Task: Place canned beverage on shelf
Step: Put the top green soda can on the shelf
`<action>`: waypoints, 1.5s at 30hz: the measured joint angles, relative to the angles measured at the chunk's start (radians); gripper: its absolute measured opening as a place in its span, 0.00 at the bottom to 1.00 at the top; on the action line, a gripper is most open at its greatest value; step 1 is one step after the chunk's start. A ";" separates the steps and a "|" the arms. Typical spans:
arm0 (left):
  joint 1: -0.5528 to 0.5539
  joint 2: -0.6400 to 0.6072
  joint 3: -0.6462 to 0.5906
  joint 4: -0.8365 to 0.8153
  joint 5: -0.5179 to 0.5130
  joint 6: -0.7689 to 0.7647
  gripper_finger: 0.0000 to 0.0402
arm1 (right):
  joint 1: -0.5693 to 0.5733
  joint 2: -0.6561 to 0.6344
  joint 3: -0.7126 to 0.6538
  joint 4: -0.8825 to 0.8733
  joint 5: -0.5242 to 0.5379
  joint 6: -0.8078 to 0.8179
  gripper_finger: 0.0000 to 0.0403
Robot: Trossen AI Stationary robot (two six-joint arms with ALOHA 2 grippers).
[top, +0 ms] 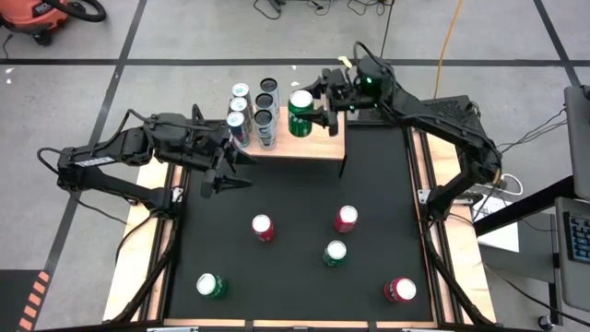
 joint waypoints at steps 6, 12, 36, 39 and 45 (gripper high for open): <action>-0.021 -0.001 0.000 -0.049 -0.035 0.000 0.88 | -0.076 0.118 0.063 -0.002 -0.094 -0.040 0.69; -0.022 -0.001 0.000 -0.063 -0.065 0.000 0.88 | -0.116 0.183 0.071 -0.004 -0.099 -0.092 0.69; 0.027 -0.001 0.000 -0.062 -0.137 0.035 0.88 | -0.206 0.315 0.071 -0.043 -0.123 -0.209 0.69; 0.039 -0.001 0.000 -0.062 -0.138 0.037 0.88 | -0.207 0.330 0.071 -0.031 -0.126 -0.210 0.69; 0.055 -0.001 0.000 -0.062 -0.138 0.037 0.88 | -0.207 0.347 0.071 -0.037 -0.126 -0.225 0.69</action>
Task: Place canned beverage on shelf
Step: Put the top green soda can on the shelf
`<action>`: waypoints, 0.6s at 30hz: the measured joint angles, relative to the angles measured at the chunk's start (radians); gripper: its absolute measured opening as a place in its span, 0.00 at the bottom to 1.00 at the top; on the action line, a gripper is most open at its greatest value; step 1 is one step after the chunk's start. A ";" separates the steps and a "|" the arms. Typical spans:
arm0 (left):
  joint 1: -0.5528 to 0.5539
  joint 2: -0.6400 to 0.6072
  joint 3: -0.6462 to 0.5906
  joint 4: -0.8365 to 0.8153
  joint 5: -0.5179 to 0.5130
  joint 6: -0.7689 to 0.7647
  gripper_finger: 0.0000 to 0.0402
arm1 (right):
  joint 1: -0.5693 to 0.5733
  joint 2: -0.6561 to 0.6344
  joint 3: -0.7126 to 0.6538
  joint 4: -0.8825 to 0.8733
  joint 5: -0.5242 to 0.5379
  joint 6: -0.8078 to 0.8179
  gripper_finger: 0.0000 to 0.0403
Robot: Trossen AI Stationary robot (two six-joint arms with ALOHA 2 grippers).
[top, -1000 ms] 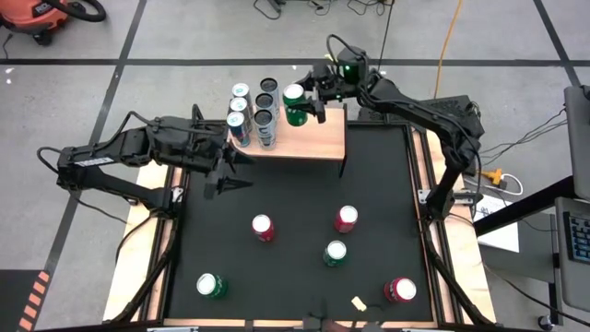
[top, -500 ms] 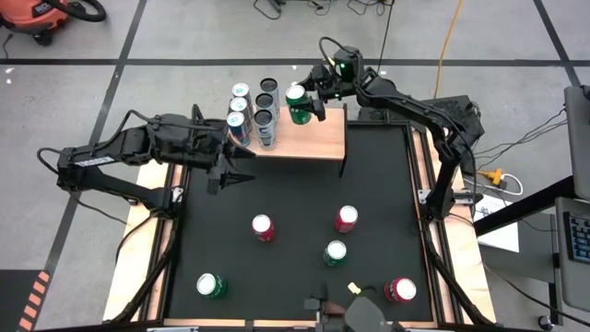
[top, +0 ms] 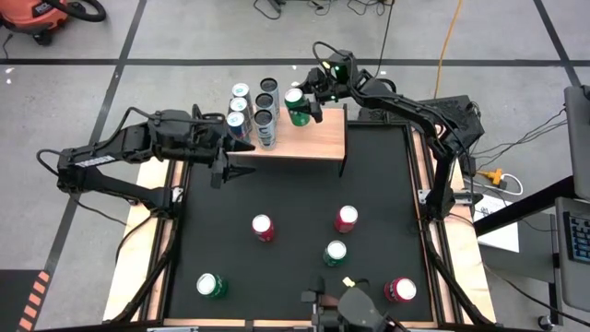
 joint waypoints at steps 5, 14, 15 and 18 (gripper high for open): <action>0.013 0.000 0.000 0.000 0.000 0.000 0.88 | -0.003 0.000 0.000 -0.006 0.003 -0.028 0.69; 0.025 0.000 0.000 0.000 0.000 0.027 0.88 | -0.024 0.013 0.000 -0.009 0.005 -0.028 0.69; 0.025 0.000 0.000 0.000 0.000 0.029 0.88 | -0.025 0.014 0.000 -0.011 0.004 -0.029 0.69; 0.025 0.000 0.000 0.000 0.000 0.043 0.88 | -0.025 0.012 0.000 -0.004 0.003 -0.030 0.69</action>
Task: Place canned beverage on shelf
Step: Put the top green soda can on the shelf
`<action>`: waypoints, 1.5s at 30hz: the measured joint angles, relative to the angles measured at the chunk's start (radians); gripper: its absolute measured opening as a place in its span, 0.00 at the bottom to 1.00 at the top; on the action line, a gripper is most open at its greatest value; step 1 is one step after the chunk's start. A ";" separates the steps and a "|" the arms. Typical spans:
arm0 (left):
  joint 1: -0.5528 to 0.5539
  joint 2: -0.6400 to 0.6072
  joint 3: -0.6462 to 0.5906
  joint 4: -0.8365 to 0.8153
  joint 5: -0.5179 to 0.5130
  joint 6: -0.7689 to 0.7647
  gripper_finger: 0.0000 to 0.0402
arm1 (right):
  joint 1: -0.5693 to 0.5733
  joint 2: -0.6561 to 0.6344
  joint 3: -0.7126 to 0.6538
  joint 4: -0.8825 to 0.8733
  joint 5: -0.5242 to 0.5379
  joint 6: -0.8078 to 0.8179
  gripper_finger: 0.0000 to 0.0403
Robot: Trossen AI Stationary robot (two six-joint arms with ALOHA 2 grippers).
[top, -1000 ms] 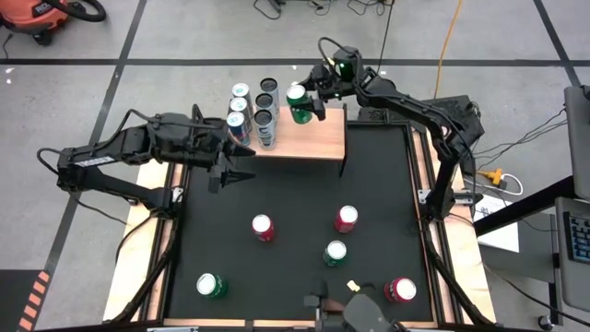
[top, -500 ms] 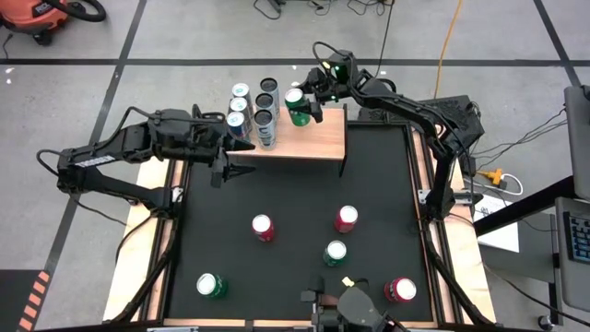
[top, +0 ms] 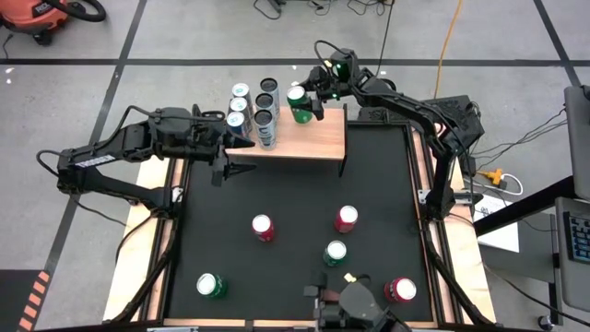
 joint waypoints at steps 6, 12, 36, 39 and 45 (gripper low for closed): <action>0.000 0.000 0.000 0.000 0.000 0.001 0.88 | -0.004 0.000 0.000 -0.004 0.000 -0.002 0.69; 0.000 0.000 0.000 0.000 0.000 0.002 0.88 | -0.004 0.000 0.000 -0.011 0.000 -0.006 0.69; 0.000 0.000 0.001 0.000 0.001 0.001 0.88 | -0.006 0.032 0.000 0.010 0.000 0.032 0.69; 0.000 0.000 0.001 0.000 0.001 0.001 0.88 | -0.006 0.032 0.000 0.009 0.000 0.032 0.69; 0.000 0.000 0.001 0.000 0.001 0.000 0.88 | -0.006 0.032 0.000 0.006 0.000 0.032 0.69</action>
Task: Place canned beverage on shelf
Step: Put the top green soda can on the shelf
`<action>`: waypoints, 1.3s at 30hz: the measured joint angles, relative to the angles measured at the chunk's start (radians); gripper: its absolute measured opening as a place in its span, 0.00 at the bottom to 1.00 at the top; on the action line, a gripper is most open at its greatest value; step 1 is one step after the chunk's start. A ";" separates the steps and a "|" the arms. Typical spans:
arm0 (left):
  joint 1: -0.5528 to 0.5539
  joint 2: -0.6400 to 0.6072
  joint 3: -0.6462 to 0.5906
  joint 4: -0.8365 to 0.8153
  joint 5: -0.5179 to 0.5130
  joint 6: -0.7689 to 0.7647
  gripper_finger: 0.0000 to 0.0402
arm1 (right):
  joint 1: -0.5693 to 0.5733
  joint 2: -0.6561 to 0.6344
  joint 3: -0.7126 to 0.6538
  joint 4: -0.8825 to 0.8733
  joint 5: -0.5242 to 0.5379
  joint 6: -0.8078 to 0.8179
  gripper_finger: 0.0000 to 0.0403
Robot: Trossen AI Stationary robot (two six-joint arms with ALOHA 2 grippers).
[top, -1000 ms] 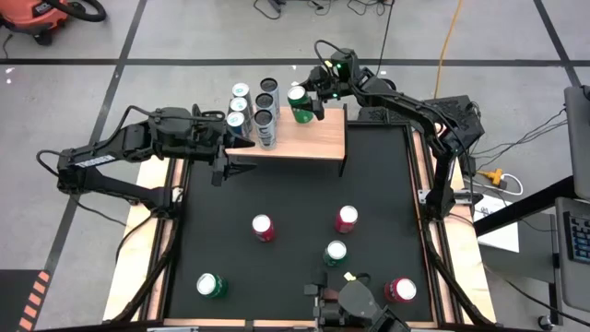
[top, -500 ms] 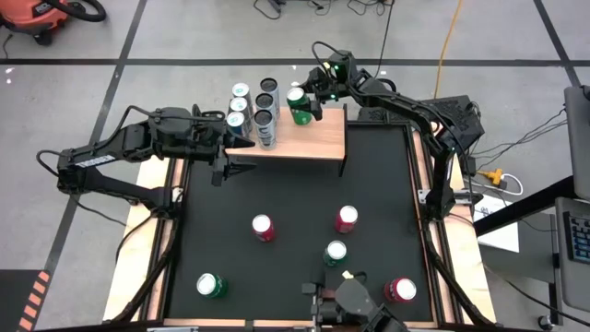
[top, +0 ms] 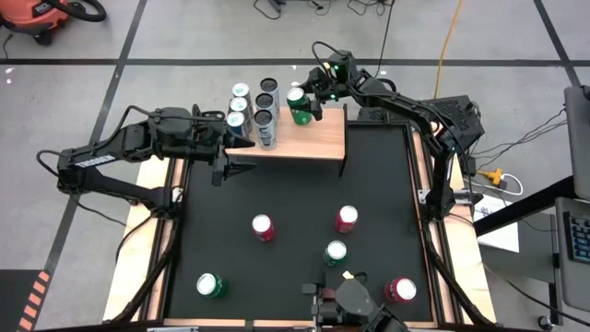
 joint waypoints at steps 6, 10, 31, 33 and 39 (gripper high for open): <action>0.000 0.000 0.000 0.000 0.000 -0.001 0.88 | 0.000 0.000 0.000 -0.001 0.000 0.000 0.69; 0.000 0.000 0.000 0.000 0.000 -0.001 0.88 | 0.000 0.000 0.000 -0.001 0.000 0.000 0.69; 0.000 0.000 0.000 0.000 0.000 -0.004 0.88 | 0.000 -0.002 0.001 0.000 -0.006 0.006 0.82; 0.000 0.000 0.000 0.000 0.000 -0.004 0.88 | 0.000 -0.008 0.001 -0.001 -0.008 0.011 0.82; 0.000 0.000 0.000 0.000 0.000 -0.002 0.88 | -0.002 -0.047 0.001 0.000 0.001 0.017 0.83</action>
